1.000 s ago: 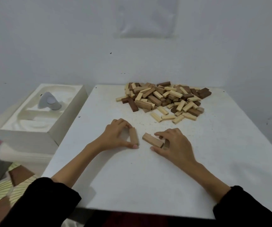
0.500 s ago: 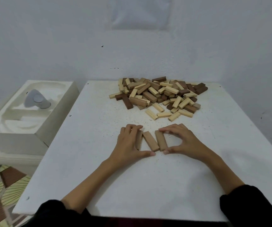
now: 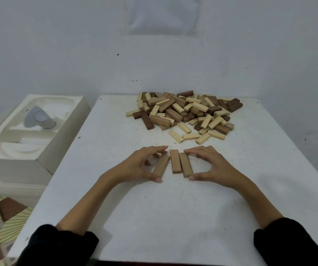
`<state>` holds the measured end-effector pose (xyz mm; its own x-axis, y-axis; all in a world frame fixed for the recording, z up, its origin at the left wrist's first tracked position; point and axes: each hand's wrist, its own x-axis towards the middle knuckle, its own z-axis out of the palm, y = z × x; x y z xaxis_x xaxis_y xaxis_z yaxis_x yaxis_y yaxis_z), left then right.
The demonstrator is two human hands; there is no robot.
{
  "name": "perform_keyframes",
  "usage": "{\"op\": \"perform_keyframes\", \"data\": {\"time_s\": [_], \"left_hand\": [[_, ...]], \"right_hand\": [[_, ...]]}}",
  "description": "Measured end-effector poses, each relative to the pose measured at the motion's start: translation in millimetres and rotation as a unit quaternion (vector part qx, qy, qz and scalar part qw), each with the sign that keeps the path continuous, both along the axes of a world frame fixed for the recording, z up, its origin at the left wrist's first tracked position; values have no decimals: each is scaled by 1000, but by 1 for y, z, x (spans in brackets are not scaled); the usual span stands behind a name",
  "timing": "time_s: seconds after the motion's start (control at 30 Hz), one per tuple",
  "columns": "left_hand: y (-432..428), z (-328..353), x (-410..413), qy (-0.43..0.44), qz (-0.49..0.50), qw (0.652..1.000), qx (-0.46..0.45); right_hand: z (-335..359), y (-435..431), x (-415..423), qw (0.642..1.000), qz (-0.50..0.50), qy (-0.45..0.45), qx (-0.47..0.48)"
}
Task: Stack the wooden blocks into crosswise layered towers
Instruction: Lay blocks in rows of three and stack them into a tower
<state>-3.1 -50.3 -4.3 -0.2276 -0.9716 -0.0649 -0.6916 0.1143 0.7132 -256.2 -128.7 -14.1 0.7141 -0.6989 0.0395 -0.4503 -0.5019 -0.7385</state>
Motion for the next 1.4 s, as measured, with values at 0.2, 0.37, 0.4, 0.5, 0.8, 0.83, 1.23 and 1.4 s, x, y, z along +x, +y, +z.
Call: {"op": "perform_keyframes", "data": {"time_s": [0.2, 0.37, 0.4, 0.5, 0.8, 0.83, 1.23, 1.4], "left_hand": [[-9, -8, -10, -1, 25, 999, -48], [-14, -8, -14, 11, 17, 998, -54], [-14, -9, -15, 10, 17, 998, -54], [-15, -9, -16, 11, 18, 998, -51], [-22, -5, -10, 0, -3, 1000, -25], [-23, -7, -11, -4, -2, 1000, -27], [-21, -11, -14, -6, 14, 999, -39], [-23, -12, -16, -22, 14, 999, -42]], "right_hand": [[-5, -3, 5, 1000, -15, 16, -15], [-1, -6, 12, 999, -5, 47, -27], [-1, -6, 13, 998, -3, 51, -31], [0, -7, 15, 997, 5, 62, -34], [0, 0, 14, 993, -59, 81, -64], [-1, 0, 15, 993, -57, 80, -68], [-2, -1, 17, 995, -47, 71, -48], [-3, -1, 19, 994, -45, 77, -66]]}}
